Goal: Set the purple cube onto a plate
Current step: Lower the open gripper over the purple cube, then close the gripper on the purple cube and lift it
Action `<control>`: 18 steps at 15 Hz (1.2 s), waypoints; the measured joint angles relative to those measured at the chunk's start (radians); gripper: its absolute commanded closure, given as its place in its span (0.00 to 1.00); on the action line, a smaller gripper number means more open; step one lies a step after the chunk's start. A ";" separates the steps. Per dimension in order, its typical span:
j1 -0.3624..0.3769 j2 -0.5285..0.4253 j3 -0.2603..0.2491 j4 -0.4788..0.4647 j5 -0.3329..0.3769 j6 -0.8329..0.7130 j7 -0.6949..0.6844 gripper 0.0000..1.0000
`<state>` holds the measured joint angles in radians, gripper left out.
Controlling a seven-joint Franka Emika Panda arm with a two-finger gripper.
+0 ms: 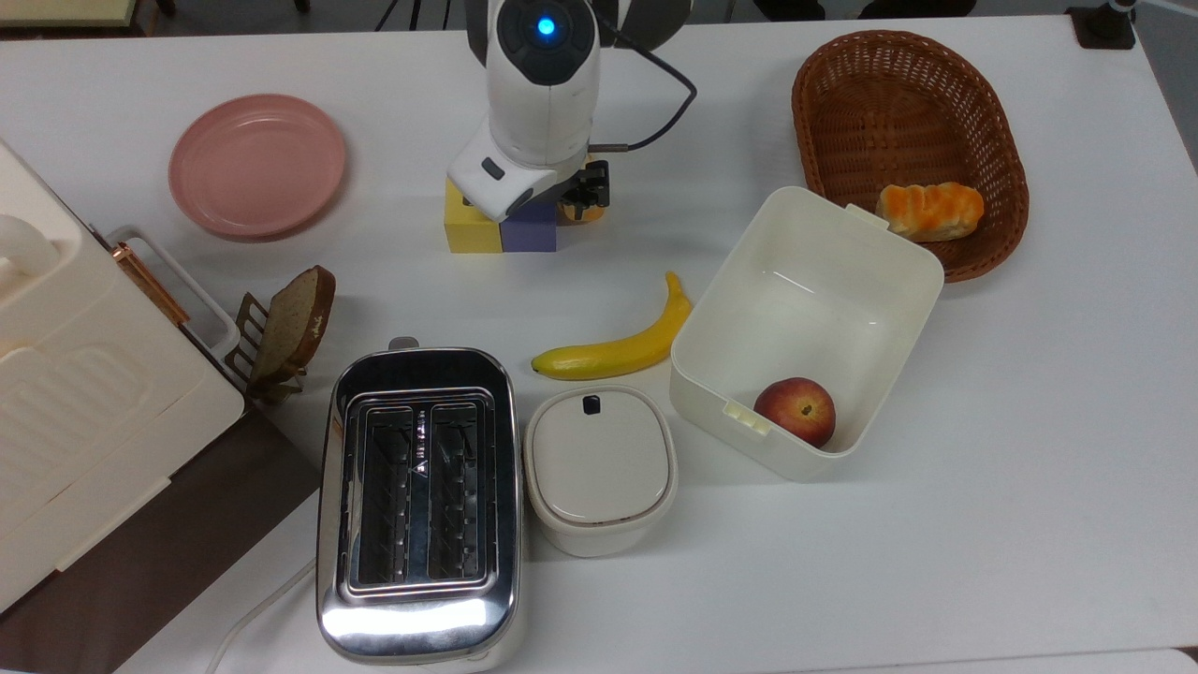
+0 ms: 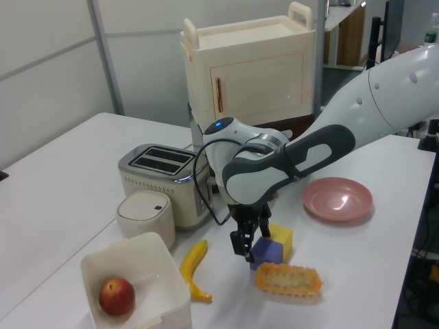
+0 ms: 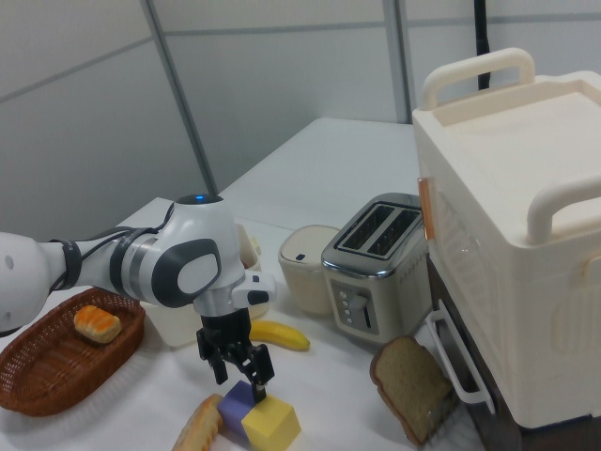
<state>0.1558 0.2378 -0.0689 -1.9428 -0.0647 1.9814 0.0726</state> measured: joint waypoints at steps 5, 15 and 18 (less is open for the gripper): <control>0.027 0.000 0.002 0.000 0.000 0.000 0.022 0.00; 0.067 0.018 0.003 -0.001 -0.001 0.006 0.060 0.00; 0.117 0.020 0.004 0.001 -0.001 0.051 0.131 0.00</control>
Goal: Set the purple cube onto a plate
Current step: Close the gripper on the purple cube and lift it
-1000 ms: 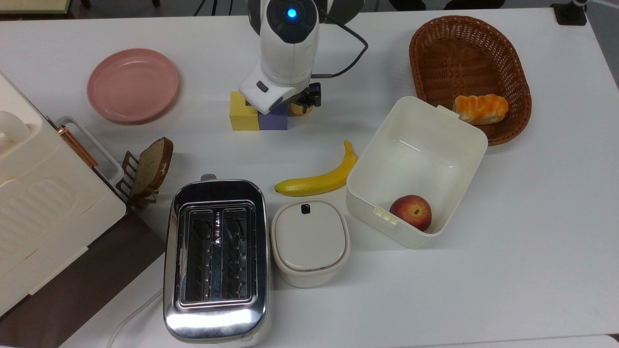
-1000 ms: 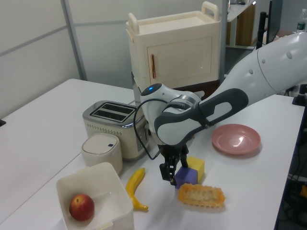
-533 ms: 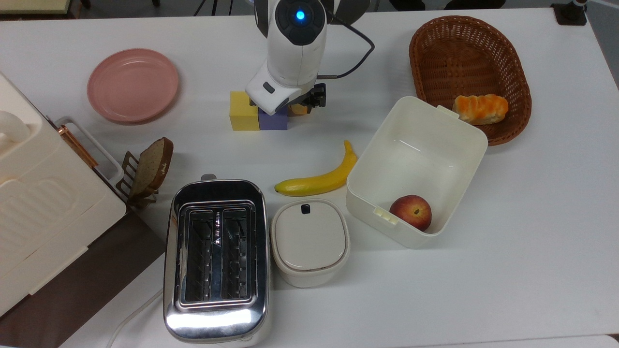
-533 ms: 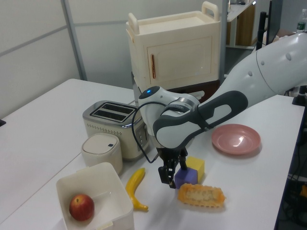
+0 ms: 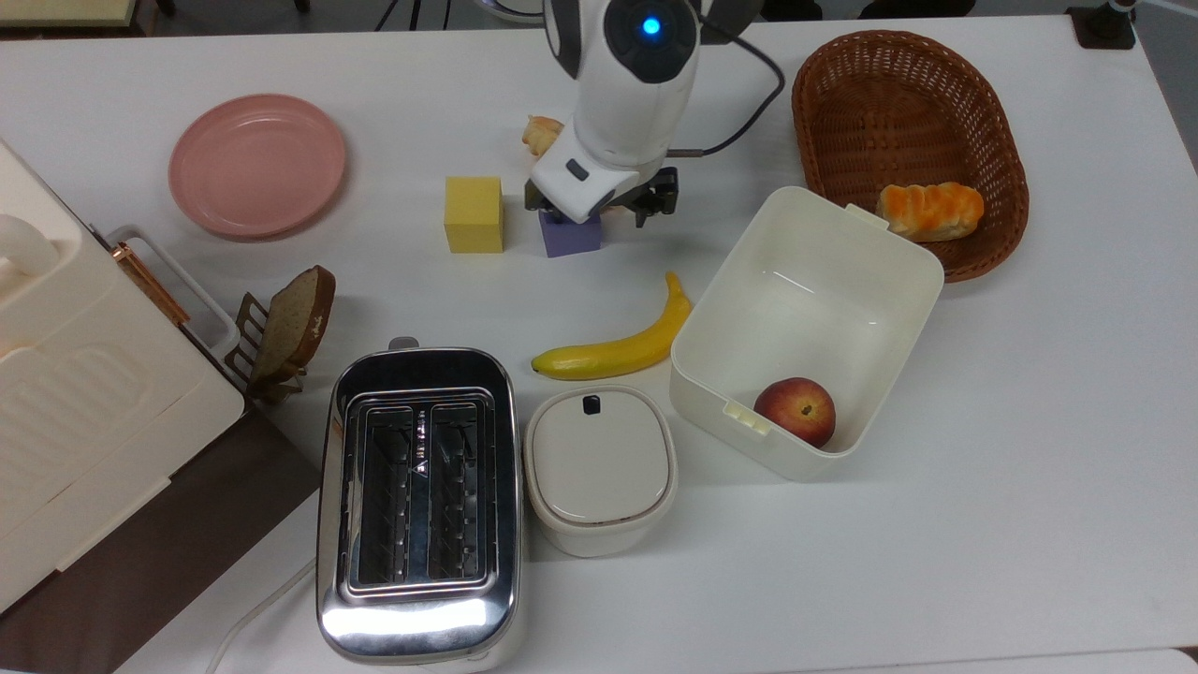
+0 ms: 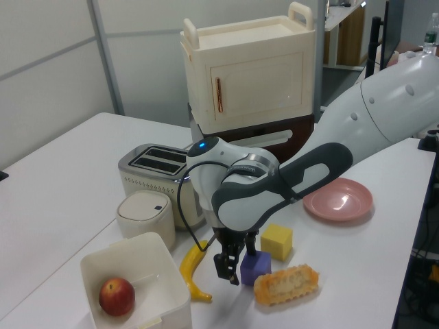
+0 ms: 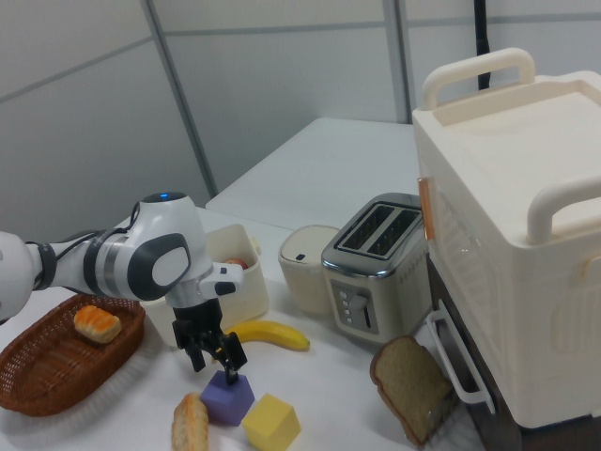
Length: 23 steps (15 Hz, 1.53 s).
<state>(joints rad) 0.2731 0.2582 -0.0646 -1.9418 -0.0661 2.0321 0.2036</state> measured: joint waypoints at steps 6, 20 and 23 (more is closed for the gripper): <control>-0.004 -0.009 -0.012 0.015 0.000 -0.002 -0.016 0.00; -0.030 -0.012 -0.048 0.017 0.000 -0.083 -0.320 0.00; -0.020 -0.010 -0.045 0.017 0.000 -0.077 -0.320 0.00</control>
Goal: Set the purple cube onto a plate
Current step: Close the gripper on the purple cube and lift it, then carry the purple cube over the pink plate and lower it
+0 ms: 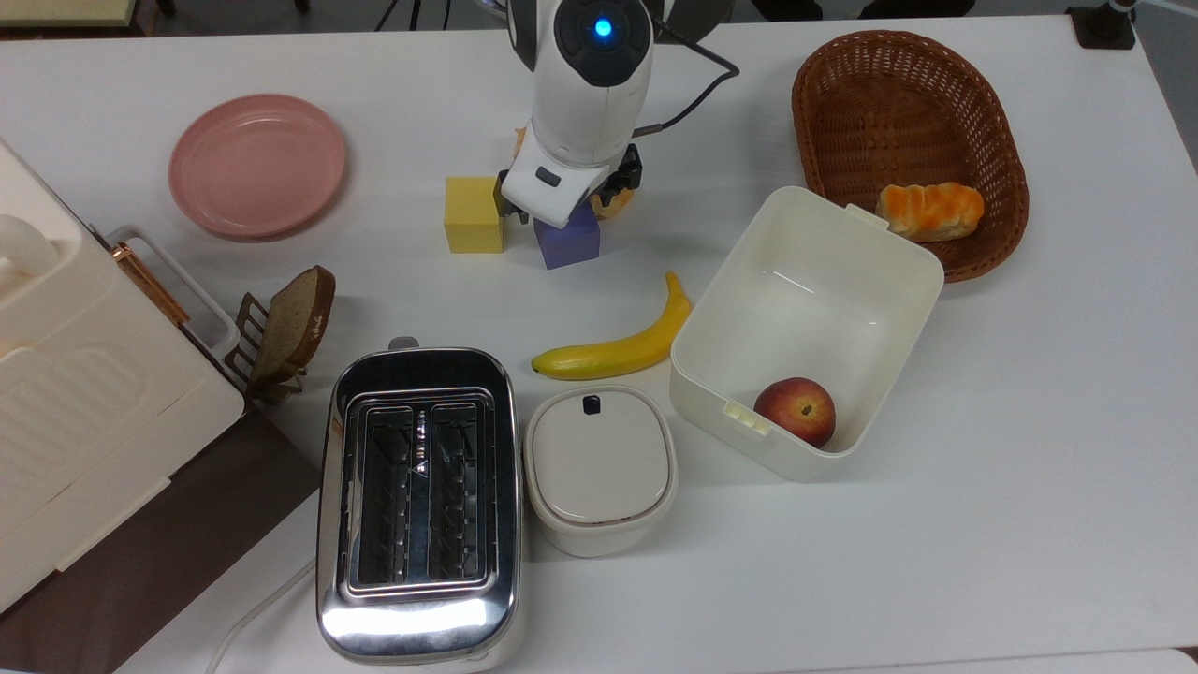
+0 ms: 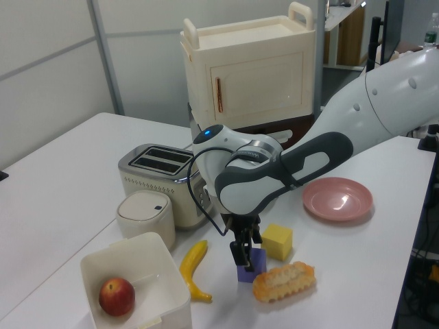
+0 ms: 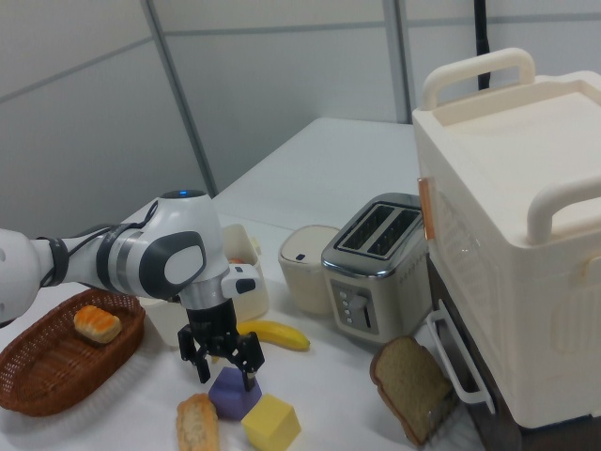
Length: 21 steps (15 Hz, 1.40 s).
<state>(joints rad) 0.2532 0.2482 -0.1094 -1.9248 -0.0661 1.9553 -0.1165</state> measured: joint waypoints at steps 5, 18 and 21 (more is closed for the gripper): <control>0.001 0.064 0.001 -0.001 0.000 0.071 0.004 1.00; -0.087 -0.034 -0.129 0.246 0.061 -0.200 -0.046 0.99; -0.246 -0.023 -0.141 0.230 0.061 -0.200 -0.192 0.95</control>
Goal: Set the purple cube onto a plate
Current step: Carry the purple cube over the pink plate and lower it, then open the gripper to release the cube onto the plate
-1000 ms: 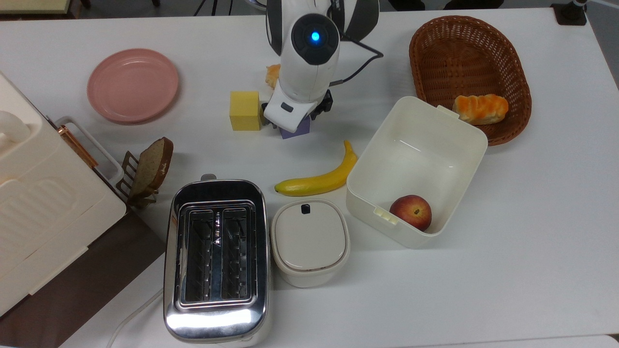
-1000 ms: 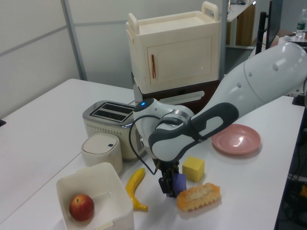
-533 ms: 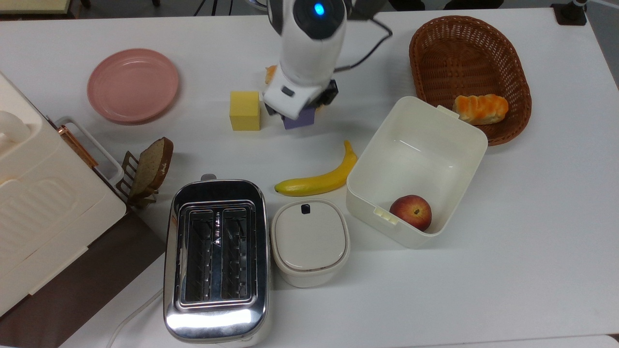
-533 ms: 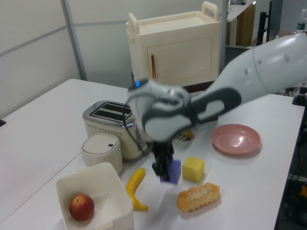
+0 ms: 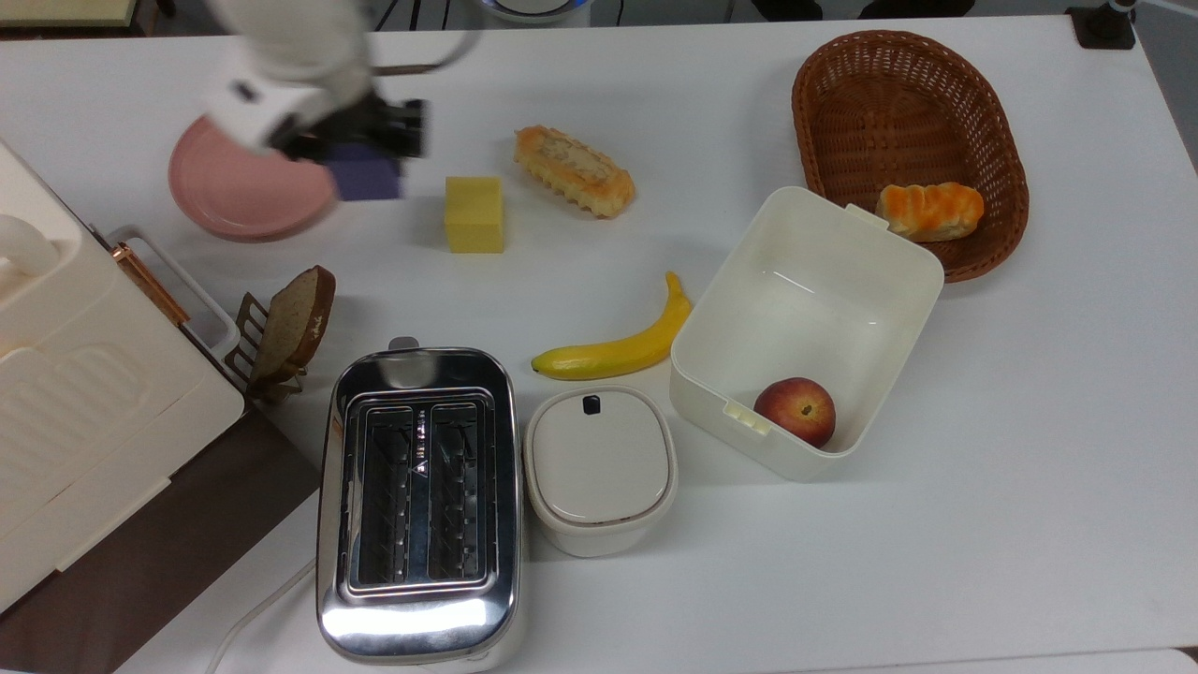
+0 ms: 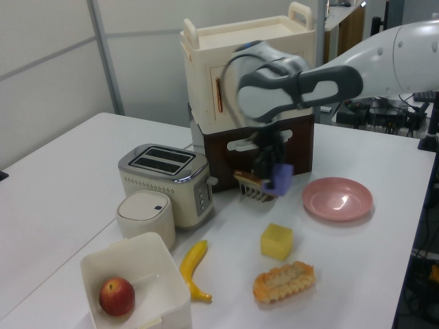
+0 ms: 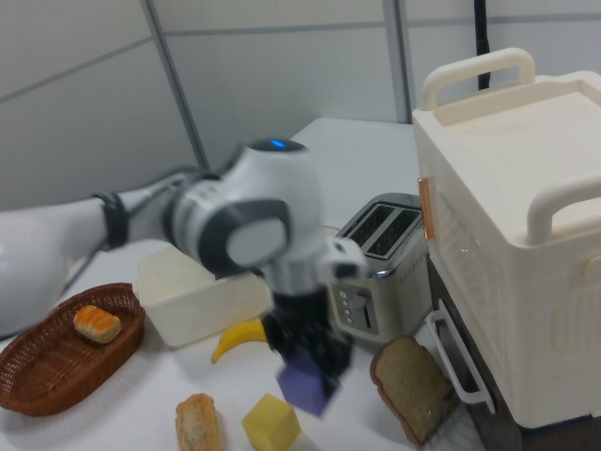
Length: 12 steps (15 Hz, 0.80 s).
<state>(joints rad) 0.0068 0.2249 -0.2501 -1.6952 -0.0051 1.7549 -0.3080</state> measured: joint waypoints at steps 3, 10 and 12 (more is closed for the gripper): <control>-0.151 0.017 -0.003 -0.027 -0.002 0.000 -0.165 0.88; -0.248 0.054 -0.003 -0.130 -0.032 0.127 -0.274 0.00; -0.254 0.063 -0.003 -0.132 -0.033 0.136 -0.274 0.00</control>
<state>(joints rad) -0.2472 0.2878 -0.2529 -1.8269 -0.0384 1.8910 -0.5816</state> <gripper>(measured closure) 0.278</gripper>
